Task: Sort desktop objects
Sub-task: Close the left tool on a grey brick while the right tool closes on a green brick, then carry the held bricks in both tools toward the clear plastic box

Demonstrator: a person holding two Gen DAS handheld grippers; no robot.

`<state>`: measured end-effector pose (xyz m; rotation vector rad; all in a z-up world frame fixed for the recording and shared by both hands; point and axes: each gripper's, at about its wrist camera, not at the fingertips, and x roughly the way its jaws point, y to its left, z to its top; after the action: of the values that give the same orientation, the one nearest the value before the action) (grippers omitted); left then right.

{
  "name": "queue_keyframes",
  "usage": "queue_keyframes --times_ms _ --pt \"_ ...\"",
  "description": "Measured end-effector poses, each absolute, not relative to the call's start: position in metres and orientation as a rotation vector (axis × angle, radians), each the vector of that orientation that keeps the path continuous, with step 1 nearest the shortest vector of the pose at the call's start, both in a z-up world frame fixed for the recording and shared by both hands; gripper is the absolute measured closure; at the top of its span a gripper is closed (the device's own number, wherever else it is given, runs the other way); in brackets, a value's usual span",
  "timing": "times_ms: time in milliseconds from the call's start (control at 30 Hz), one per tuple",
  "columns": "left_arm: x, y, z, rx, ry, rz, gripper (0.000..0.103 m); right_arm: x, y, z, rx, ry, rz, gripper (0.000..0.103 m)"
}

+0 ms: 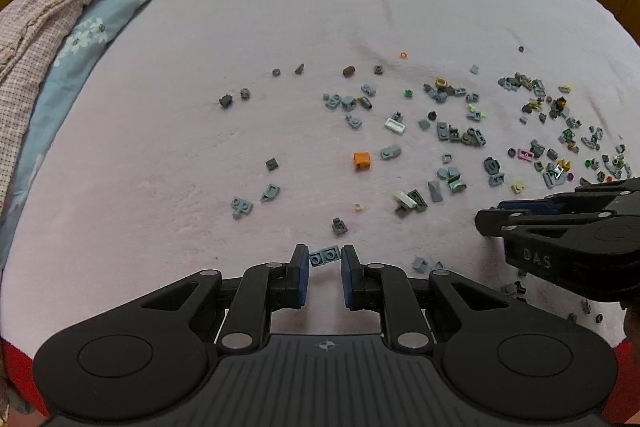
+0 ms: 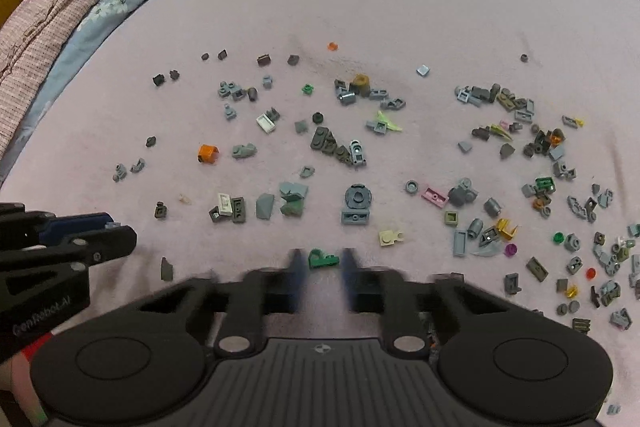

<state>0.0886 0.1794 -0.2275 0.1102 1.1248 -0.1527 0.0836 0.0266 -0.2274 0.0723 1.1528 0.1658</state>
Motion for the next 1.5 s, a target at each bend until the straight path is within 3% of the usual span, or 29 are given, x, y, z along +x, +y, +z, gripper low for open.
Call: queue_keyframes --times_ms 467,967,1500 --pt "0.082 0.173 -0.154 0.135 1.077 -0.380 0.085 0.050 0.024 -0.126 0.134 1.099 0.121 0.086" --pt "0.059 0.102 -0.053 0.205 0.906 -0.580 0.084 -0.013 -0.044 -0.020 0.302 0.950 -0.047 0.086" --pt "-0.005 -0.030 -0.011 0.200 0.851 -0.527 0.084 -0.108 -0.184 0.019 0.296 0.796 -0.060 0.086"
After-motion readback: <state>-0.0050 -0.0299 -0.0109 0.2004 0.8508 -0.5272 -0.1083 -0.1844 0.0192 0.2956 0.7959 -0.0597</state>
